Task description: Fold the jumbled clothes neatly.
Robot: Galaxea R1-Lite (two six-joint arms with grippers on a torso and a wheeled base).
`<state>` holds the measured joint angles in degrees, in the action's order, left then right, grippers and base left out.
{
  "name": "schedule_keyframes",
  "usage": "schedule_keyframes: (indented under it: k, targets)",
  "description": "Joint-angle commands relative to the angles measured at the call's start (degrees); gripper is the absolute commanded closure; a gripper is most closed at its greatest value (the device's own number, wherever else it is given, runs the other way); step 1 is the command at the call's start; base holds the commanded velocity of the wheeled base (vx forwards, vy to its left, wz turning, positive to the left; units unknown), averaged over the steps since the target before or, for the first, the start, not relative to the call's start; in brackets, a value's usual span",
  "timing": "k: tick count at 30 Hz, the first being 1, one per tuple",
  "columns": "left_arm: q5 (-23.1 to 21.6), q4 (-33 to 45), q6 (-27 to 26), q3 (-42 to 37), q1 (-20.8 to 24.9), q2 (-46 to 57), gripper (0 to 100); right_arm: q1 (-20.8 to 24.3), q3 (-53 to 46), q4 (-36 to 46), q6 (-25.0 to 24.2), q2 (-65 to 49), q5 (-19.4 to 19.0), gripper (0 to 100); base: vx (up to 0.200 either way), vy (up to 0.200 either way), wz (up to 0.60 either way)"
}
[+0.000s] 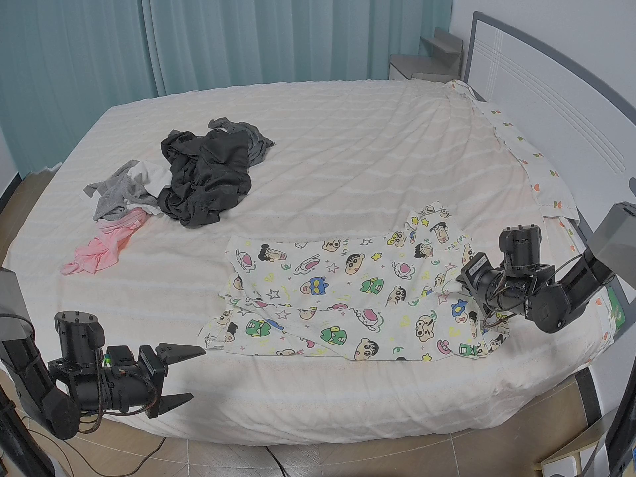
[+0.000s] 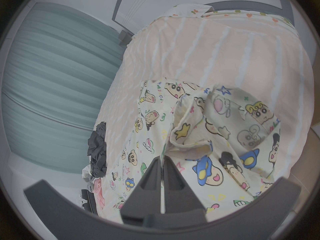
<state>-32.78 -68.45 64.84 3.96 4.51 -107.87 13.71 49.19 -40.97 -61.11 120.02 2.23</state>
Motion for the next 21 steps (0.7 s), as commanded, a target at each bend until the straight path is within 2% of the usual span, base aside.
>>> schedule_keyframes:
  k: [1,6,14,21]
  targets:
    - [0.09,-0.02,0.02,-0.01,0.06,-0.41,0,0.08,3.9,3.62,1.79,-1.19,0.05,100,0.0,0.0,0.0]
    - [0.09,-0.81,-0.07,-0.09,-0.03,-0.67,0,0.79,4.78,10.12,1.87,-2.95,-0.03,100,0.0,0.0,0.0]
    - [0.7,-0.81,-1.21,-0.18,0.06,-1.02,0,2.81,0.56,13.99,1.7,-5.67,-0.12,100,0.0,0.0,0.0]
    - [0.88,-0.81,-1.21,-0.45,0.06,-1.11,0,4.04,-6.3,11.88,0.82,-3.56,-0.12,100,0.0,0.0,0.0]
